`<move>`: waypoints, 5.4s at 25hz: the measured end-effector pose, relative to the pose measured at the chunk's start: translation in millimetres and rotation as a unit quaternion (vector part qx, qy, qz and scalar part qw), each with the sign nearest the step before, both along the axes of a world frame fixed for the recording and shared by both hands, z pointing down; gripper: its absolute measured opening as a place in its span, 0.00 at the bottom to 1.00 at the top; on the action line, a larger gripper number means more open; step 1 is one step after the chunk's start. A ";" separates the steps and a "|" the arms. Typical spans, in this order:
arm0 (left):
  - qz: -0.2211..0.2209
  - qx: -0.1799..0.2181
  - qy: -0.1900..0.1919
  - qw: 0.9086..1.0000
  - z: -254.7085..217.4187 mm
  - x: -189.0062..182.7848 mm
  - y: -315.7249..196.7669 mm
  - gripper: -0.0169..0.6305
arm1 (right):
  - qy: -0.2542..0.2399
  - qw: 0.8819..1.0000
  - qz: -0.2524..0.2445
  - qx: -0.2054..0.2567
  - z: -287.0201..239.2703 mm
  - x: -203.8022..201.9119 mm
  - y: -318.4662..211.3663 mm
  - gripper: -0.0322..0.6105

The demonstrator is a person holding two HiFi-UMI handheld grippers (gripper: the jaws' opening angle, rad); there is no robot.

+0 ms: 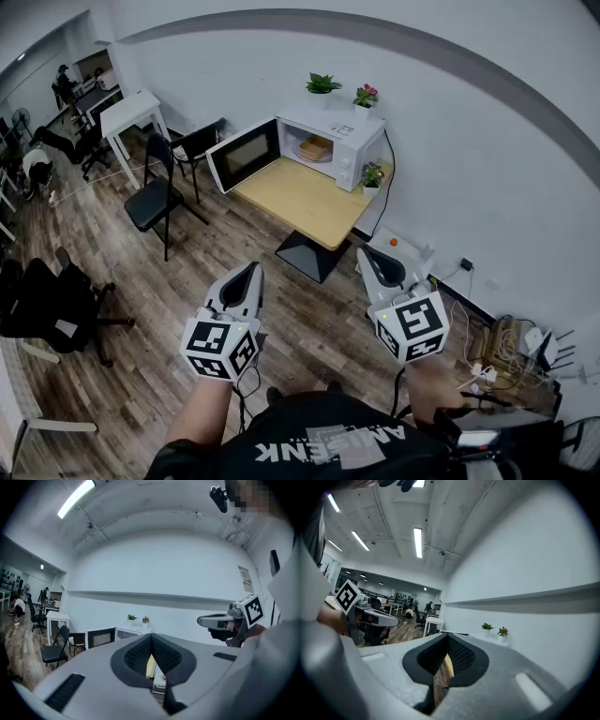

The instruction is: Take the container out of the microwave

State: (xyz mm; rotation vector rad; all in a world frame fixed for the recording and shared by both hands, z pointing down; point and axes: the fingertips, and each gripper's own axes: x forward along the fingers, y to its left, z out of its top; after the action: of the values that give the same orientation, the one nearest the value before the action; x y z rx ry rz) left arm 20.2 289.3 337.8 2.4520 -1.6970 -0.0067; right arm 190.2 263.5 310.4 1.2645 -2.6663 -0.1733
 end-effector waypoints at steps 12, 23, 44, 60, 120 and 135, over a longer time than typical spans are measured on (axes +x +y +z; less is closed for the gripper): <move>-0.001 0.003 -0.004 1.000 -2.1 -3.1 5.1 0.03 | -0.020 1.000 -0.002 0.007 -1.9 -1.6 4.6 0.06; -0.021 -0.002 -0.016 1.000 6.7 -53.4 5.1 0.03 | -0.020 1.000 -0.004 0.002 1.6 -40.9 -0.5 0.06; -0.030 -0.009 -0.021 0.999 35.1 -121.6 -73.2 0.03 | -0.034 0.999 -0.010 0.003 15.5 -99.9 -93.1 0.06; -0.046 -0.015 -0.028 0.998 17.3 -94.5 -250.3 0.03 | -0.022 0.999 -0.043 0.003 9.1 -81.9 -278.1 0.06; 0.184 -0.020 -0.047 0.982 40.9 -184.8 -645.0 0.03 | 0.000 0.980 0.198 -0.033 33.4 -136.1 -596.4 0.06; 0.097 -0.033 -0.030 0.994 47.3 -199.9 -619.8 0.16 | 0.050 0.996 0.062 -0.048 65.2 -167.1 -614.5 0.16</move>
State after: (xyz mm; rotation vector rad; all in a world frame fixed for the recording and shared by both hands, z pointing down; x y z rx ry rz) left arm -179.7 -330.5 385.1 2.5796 -1.4471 0.1446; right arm 23.1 -351.1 375.6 1.3476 -2.4724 -0.0887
